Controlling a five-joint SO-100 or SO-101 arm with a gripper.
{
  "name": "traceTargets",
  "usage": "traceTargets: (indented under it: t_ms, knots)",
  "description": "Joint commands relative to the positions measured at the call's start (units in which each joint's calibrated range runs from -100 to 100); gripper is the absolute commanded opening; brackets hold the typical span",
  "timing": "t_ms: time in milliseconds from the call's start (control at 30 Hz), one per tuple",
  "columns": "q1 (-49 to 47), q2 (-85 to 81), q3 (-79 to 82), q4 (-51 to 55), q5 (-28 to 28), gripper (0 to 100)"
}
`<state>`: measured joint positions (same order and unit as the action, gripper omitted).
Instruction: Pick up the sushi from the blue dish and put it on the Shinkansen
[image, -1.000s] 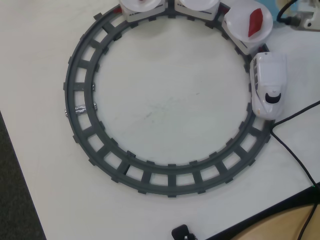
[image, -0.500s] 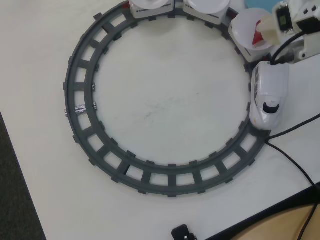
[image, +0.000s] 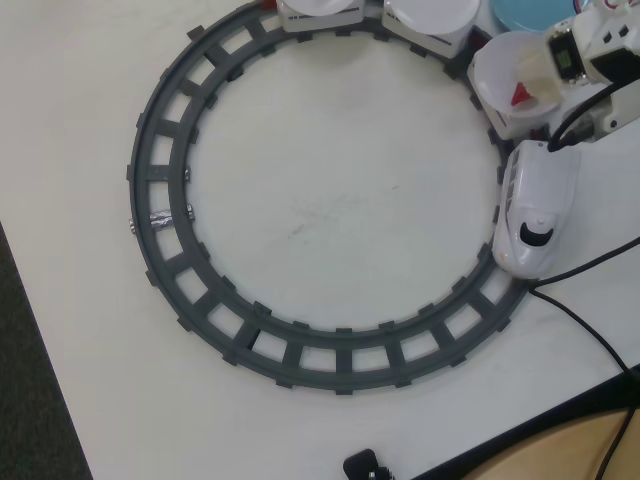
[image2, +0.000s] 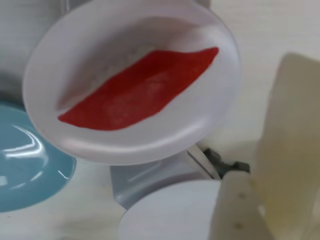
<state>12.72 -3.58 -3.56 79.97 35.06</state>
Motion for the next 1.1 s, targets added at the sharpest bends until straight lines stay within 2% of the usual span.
traceTargets:
  t_ms: [0, 1067]
  knots:
    - [0.31, -2.56, -0.12, 0.18, -0.24, 2]
    - [-0.13, 2.37, -0.30, 0.01, -0.34, 2]
